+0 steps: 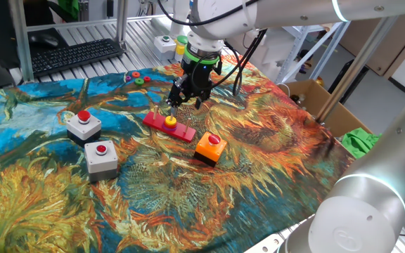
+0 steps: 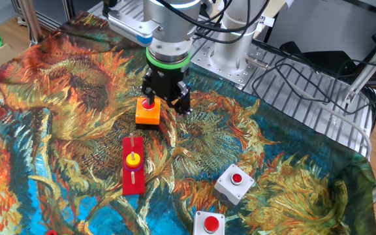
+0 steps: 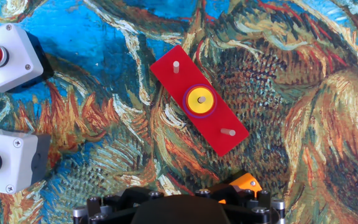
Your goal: Take out one Hanoi block and throw it aside
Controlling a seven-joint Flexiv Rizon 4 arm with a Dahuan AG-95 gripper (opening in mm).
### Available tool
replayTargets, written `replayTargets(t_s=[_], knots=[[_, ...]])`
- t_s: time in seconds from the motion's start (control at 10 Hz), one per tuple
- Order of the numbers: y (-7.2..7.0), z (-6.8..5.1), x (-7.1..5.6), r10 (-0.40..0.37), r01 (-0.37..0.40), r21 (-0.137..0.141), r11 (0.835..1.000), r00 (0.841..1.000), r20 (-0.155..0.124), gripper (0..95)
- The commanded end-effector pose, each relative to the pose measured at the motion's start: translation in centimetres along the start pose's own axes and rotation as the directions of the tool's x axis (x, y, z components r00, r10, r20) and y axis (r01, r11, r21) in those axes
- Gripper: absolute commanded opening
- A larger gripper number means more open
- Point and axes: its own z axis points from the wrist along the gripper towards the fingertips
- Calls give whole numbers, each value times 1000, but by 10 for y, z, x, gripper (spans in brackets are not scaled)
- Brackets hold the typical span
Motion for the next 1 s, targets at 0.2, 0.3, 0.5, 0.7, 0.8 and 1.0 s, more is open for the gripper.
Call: replayTargets(t_s=[0.2,0.3,0.5,0.7,0.8,1.0], knots=[[0,0,0,81,-80,-15,997,997,12,0],[0,0,0,81,-80,-17,997,997,12,0],[0,1,0,87,-86,-14,996,996,12,0],[0,1,0,104,-104,-14,995,995,10,0],[1,1,0,107,-106,-13,994,994,11,0],[1,2,0,111,-111,-12,994,994,13,0]])
